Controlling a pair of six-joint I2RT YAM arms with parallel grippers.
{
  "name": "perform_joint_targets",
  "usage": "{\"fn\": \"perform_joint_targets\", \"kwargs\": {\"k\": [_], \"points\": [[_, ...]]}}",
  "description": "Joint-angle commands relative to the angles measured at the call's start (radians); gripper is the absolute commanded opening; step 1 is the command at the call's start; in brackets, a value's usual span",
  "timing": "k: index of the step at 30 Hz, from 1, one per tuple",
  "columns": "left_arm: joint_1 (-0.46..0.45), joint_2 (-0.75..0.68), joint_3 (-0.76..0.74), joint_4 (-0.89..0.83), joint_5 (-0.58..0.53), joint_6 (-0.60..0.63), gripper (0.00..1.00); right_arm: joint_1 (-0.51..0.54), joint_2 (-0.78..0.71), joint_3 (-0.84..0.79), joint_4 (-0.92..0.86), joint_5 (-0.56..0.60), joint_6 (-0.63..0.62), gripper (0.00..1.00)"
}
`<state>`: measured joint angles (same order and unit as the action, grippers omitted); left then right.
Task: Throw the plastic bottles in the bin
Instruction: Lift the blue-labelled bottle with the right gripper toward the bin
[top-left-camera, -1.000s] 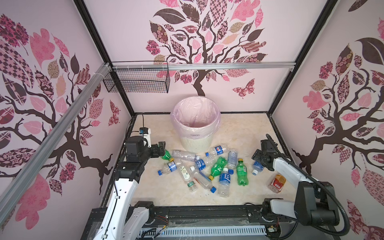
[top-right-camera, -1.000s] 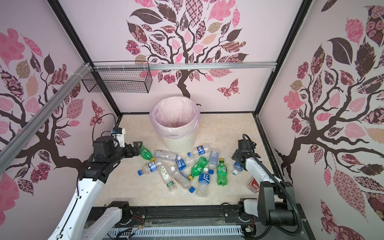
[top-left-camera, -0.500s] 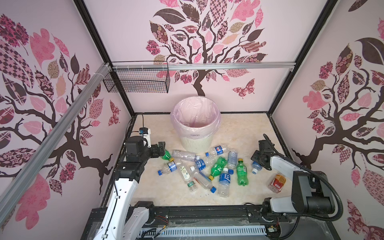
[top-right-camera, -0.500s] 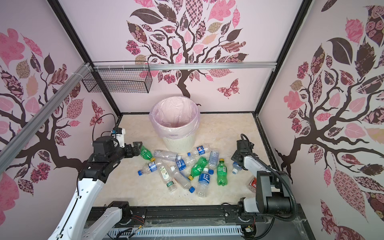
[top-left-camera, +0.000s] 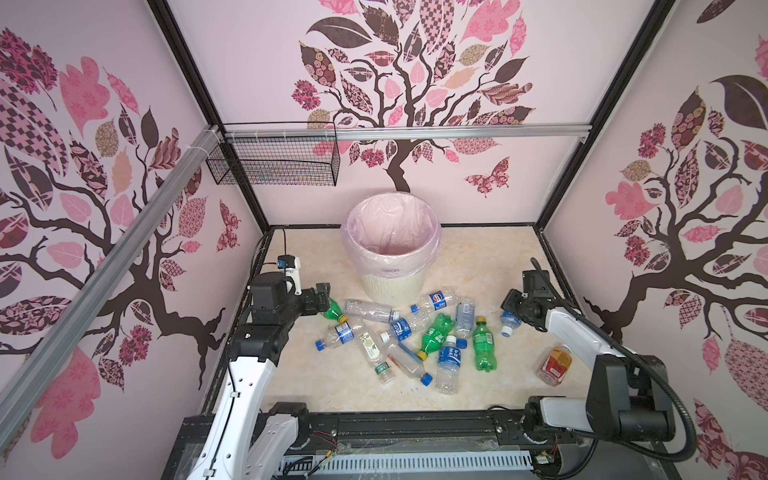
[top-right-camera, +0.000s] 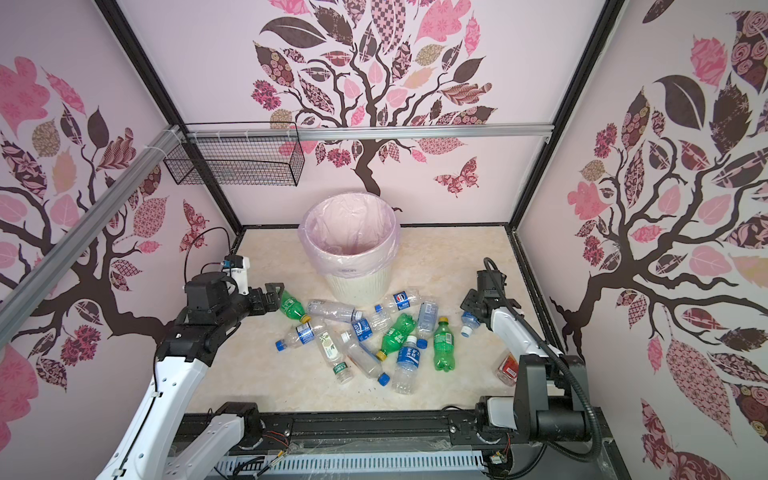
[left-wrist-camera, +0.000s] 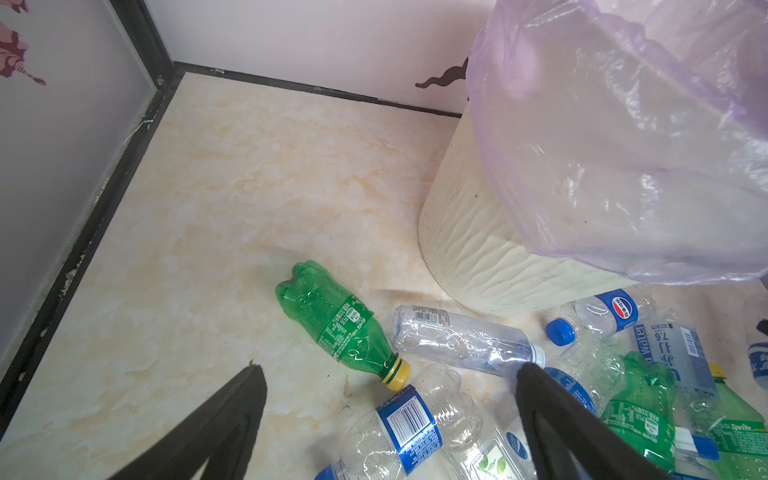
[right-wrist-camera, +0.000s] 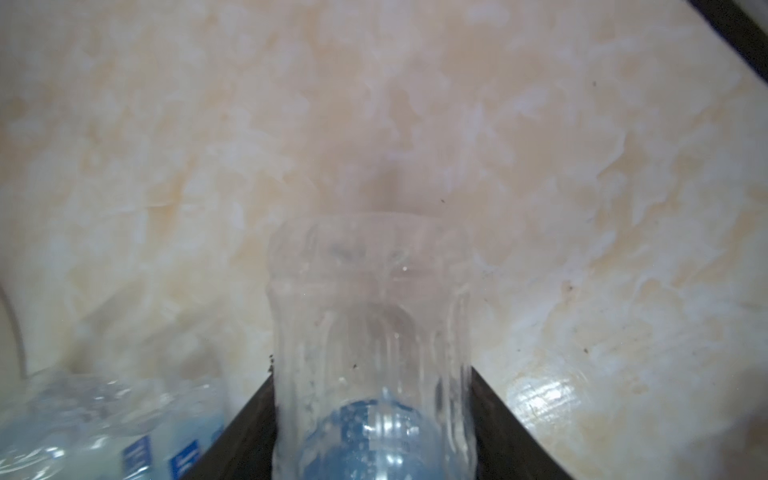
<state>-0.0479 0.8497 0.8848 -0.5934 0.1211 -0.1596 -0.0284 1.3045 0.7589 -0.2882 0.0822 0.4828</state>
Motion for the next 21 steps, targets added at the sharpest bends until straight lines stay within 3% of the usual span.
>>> {"fn": "perform_joint_targets", "kwargs": {"k": [1,13,21], "points": [[0.005,-0.018,0.016,0.007,-0.001,-0.015,0.98,-0.002,-0.09,0.085,-0.044,-0.081,-0.047,0.62],[0.005,-0.023,0.011,-0.023,-0.047,-0.026,0.98,-0.002,-0.282,0.245,-0.031,-0.364,-0.098,0.59],[0.006,-0.037,-0.01,-0.013,-0.066,-0.055,0.98,-0.002,-0.413,0.243,0.126,-0.567,-0.135,0.6]]}}
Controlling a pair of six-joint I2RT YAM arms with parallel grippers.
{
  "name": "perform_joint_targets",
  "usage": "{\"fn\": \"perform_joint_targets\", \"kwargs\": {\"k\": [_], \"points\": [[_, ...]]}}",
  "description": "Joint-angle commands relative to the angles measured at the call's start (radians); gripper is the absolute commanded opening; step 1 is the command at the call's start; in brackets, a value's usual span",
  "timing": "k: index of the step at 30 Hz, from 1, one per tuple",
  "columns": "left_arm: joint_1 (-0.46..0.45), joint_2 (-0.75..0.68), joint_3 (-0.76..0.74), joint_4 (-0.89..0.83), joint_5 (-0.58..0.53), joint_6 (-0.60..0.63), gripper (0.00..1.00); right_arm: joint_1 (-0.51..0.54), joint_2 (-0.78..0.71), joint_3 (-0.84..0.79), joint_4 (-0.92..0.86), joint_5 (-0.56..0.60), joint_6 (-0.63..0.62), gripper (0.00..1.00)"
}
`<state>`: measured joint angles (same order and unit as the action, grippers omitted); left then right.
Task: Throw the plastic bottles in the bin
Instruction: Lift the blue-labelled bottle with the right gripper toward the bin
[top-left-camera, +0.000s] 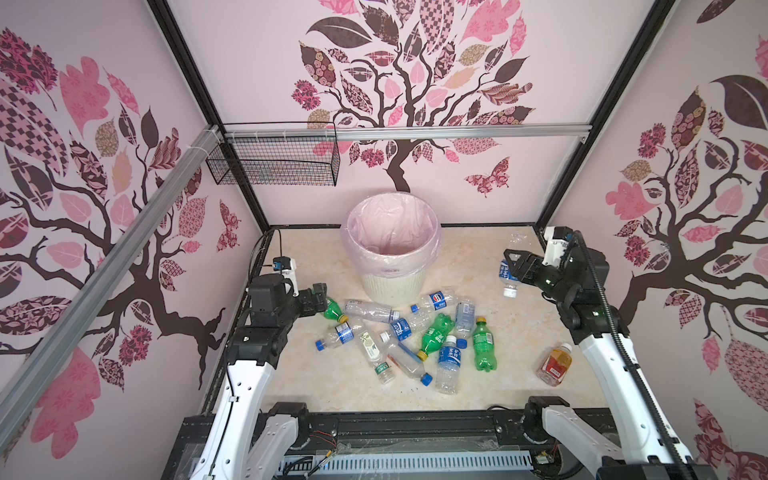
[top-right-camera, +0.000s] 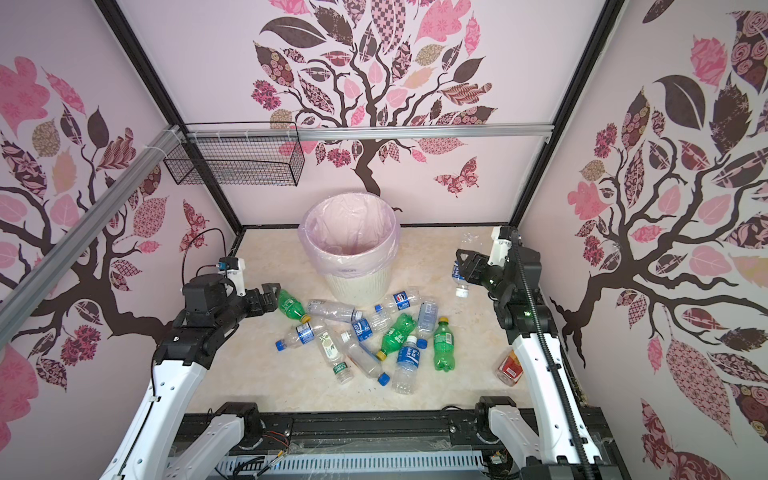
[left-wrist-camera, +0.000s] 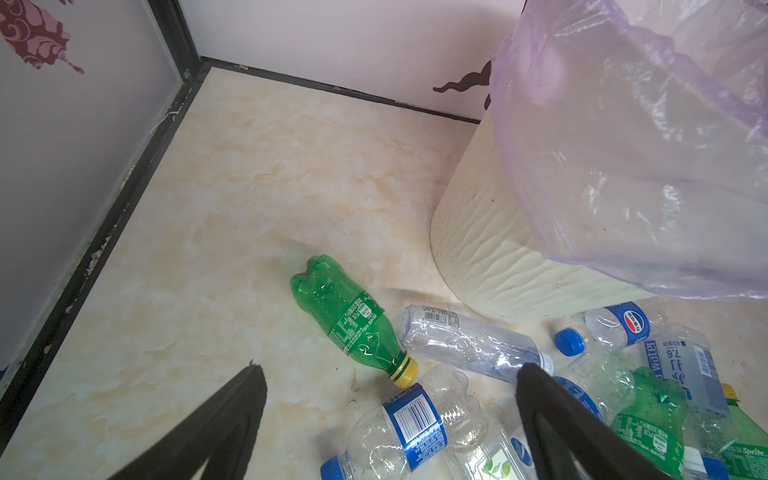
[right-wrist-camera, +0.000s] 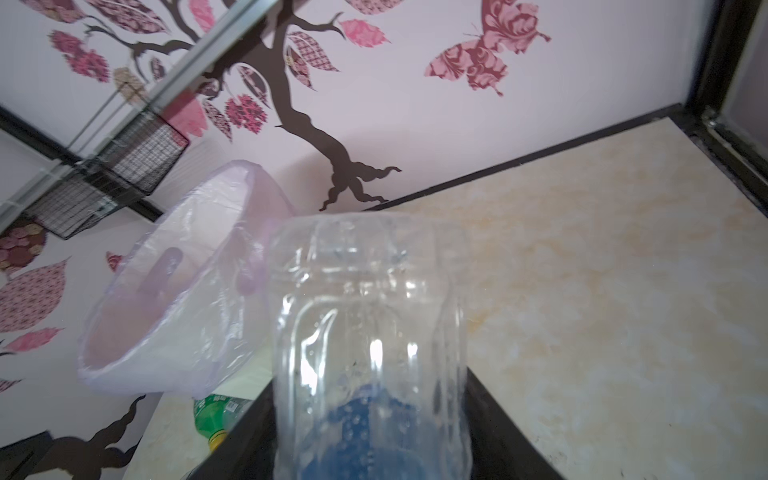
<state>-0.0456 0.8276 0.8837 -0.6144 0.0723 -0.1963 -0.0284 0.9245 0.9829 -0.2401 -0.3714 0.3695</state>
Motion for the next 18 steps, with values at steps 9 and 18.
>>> {"fn": "perform_joint_targets", "kwargs": {"k": [9,18], "points": [[0.004,-0.015,-0.017,0.011,-0.022,-0.023,0.98,-0.001,-0.047,0.008,0.148,-0.22,-0.003,0.6],[0.006,0.002,-0.002,0.015,-0.025,-0.027,0.98,0.106,0.112,0.186,0.143,-0.207,-0.062,0.61]]}}
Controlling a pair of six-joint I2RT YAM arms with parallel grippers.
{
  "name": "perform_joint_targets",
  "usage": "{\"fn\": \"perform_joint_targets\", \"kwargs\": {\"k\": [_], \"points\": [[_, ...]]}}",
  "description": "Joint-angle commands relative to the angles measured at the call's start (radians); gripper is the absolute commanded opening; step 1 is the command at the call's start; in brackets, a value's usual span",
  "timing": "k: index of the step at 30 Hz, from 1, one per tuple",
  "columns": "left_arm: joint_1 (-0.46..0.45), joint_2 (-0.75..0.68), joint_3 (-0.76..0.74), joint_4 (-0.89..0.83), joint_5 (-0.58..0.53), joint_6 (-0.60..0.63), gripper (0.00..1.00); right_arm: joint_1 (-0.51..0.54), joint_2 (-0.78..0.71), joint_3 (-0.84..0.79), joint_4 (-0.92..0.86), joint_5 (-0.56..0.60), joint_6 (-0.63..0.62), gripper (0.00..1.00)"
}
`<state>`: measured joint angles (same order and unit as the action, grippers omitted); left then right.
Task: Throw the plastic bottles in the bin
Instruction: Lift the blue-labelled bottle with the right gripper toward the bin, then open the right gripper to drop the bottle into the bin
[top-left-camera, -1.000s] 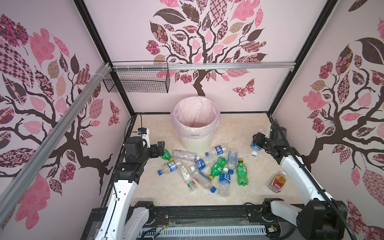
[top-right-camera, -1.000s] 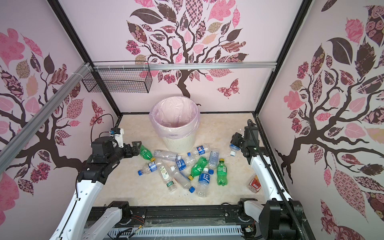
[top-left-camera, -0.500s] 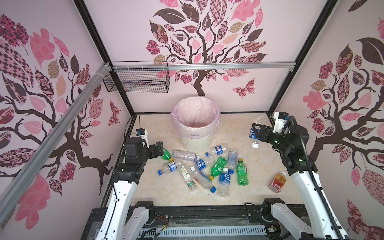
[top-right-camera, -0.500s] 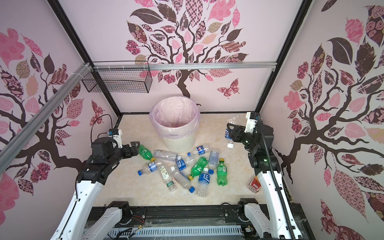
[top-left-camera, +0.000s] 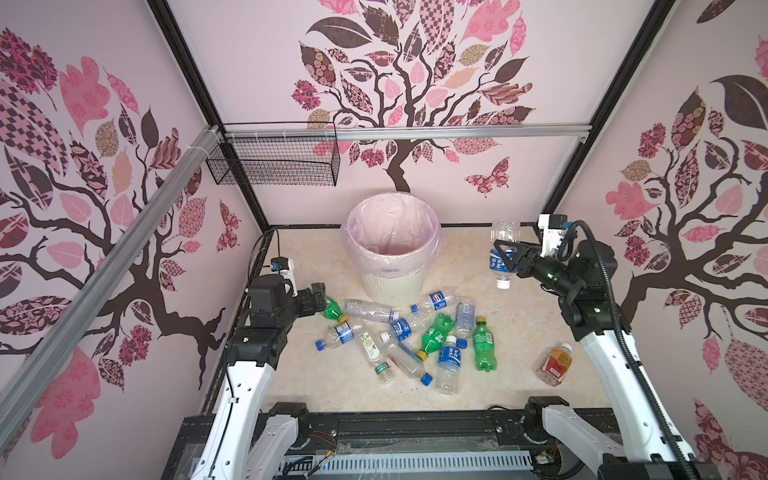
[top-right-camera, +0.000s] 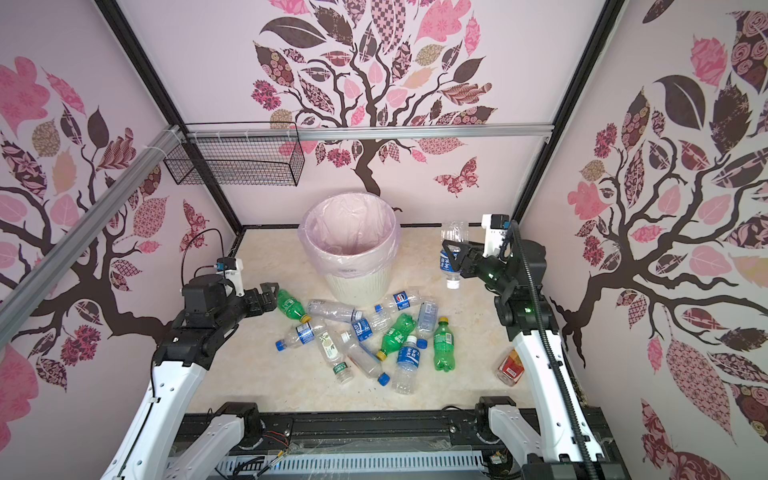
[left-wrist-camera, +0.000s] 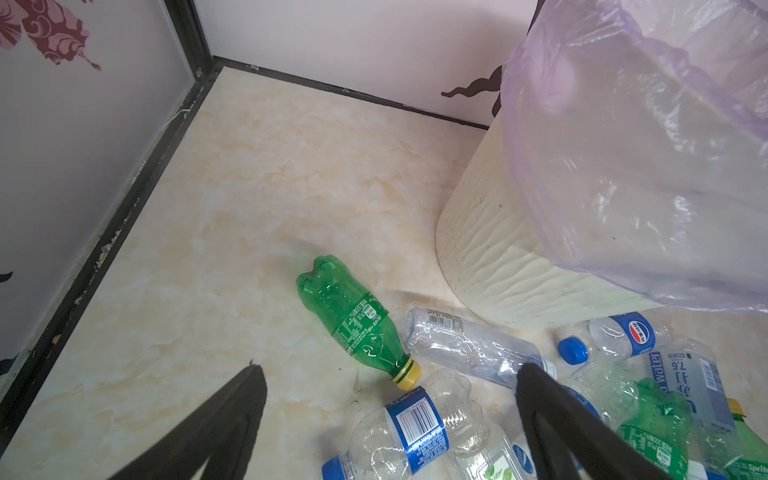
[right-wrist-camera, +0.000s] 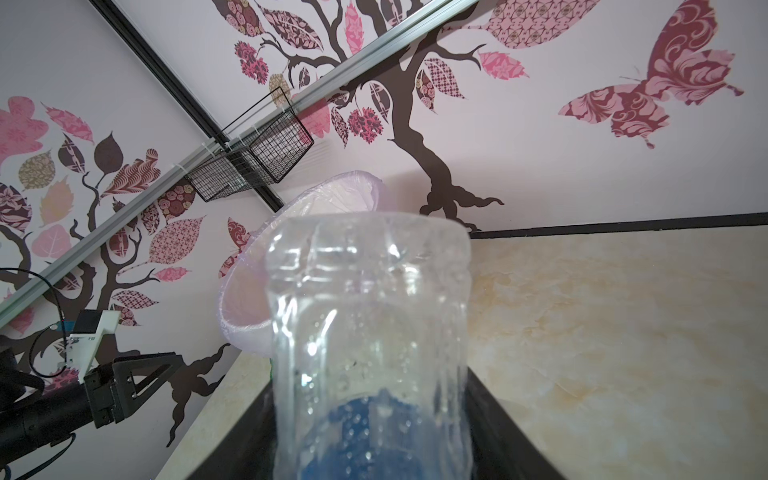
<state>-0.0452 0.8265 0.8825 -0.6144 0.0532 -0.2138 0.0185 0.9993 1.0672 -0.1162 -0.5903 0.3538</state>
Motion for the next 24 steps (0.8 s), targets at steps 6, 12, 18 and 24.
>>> {"fn": "perform_joint_targets", "kwargs": {"k": [6,12,18,24], "points": [[0.008,-0.002,0.007,-0.029,-0.026,-0.014,0.98,0.209,0.325,0.409,0.024,0.044,-0.083,0.61],[0.01,-0.032,0.011,-0.055,-0.018,-0.022,0.98,0.407,0.738,0.954,-0.264,0.159,-0.203,0.64],[0.011,-0.047,0.037,-0.102,-0.032,-0.005,0.98,0.414,0.909,1.187,-0.477,0.2,-0.227,0.85],[0.013,0.005,0.029,-0.084,-0.035,-0.008,0.98,0.411,0.698,0.961,-0.39,0.286,-0.261,0.96]]}}
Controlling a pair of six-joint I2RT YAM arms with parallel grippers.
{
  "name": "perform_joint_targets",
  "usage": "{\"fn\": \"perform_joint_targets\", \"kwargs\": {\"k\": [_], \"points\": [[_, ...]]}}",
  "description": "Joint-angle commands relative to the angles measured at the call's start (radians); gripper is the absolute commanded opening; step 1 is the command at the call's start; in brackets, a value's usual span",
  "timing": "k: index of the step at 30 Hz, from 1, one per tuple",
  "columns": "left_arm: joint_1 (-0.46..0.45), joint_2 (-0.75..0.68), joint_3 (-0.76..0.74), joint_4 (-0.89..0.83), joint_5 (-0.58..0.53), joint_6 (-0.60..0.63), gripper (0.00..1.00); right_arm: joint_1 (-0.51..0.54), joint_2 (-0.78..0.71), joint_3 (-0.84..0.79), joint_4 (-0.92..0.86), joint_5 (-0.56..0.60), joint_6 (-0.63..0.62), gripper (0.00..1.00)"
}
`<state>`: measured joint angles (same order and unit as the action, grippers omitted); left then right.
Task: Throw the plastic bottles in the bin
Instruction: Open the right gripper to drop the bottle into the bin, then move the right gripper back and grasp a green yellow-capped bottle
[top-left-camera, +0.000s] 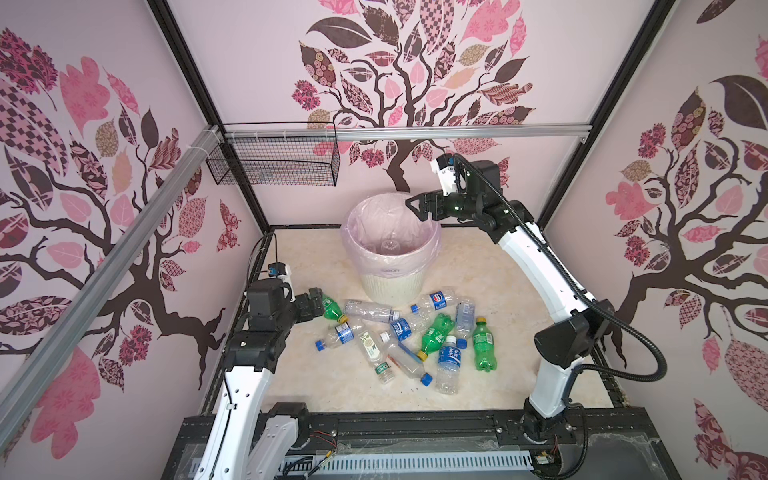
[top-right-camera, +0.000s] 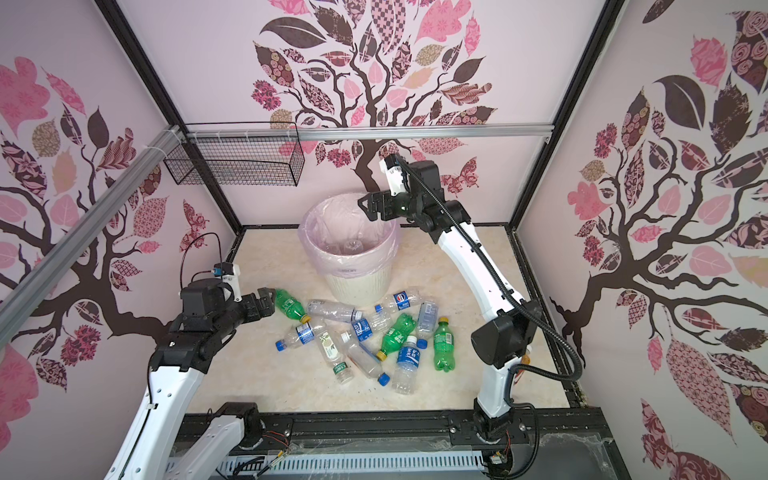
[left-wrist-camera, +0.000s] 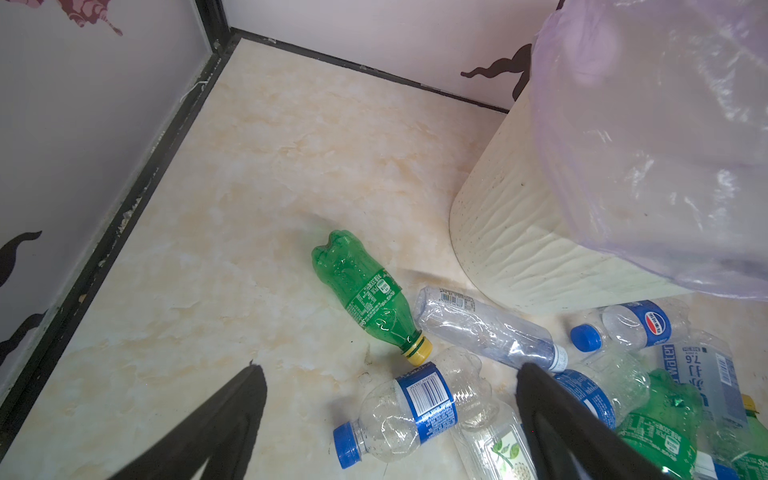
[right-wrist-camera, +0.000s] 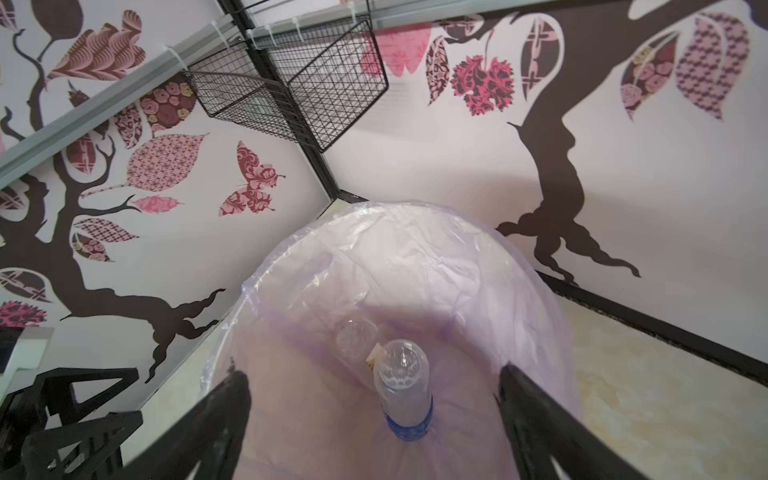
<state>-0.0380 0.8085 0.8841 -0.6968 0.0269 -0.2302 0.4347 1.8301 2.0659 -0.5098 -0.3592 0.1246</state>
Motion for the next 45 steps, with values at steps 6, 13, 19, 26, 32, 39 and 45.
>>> {"fn": "perform_joint_targets", "kwargs": {"k": [6,13,19,26,32,39,45], "points": [[0.006,0.06,0.011,0.033,-0.002,-0.015,0.98,-0.027,-0.332,-0.236,-0.029,0.201,-0.026,0.96],[0.006,0.081,-0.006,0.052,0.003,-0.016,0.98,-0.144,-0.563,-0.568,-0.069,0.316,0.071,0.93],[0.006,0.085,-0.023,0.065,0.011,-0.006,0.98,-0.159,-0.629,-0.763,-0.143,0.414,0.116,0.91],[0.007,0.071,-0.03,0.054,0.023,-0.001,0.98,-0.159,-0.615,-0.949,-0.142,0.324,0.218,0.83],[0.006,0.041,-0.038,0.036,0.004,0.021,0.98,-0.159,-0.593,-1.035,-0.213,0.351,0.234,0.81],[0.006,0.024,-0.04,0.055,-0.017,0.031,0.98,-0.159,-0.605,-1.164,-0.268,0.31,0.258,0.81],[0.006,0.04,-0.046,0.078,-0.008,0.019,0.98,-0.159,-0.582,-1.216,-0.25,0.326,0.285,0.8]]}}
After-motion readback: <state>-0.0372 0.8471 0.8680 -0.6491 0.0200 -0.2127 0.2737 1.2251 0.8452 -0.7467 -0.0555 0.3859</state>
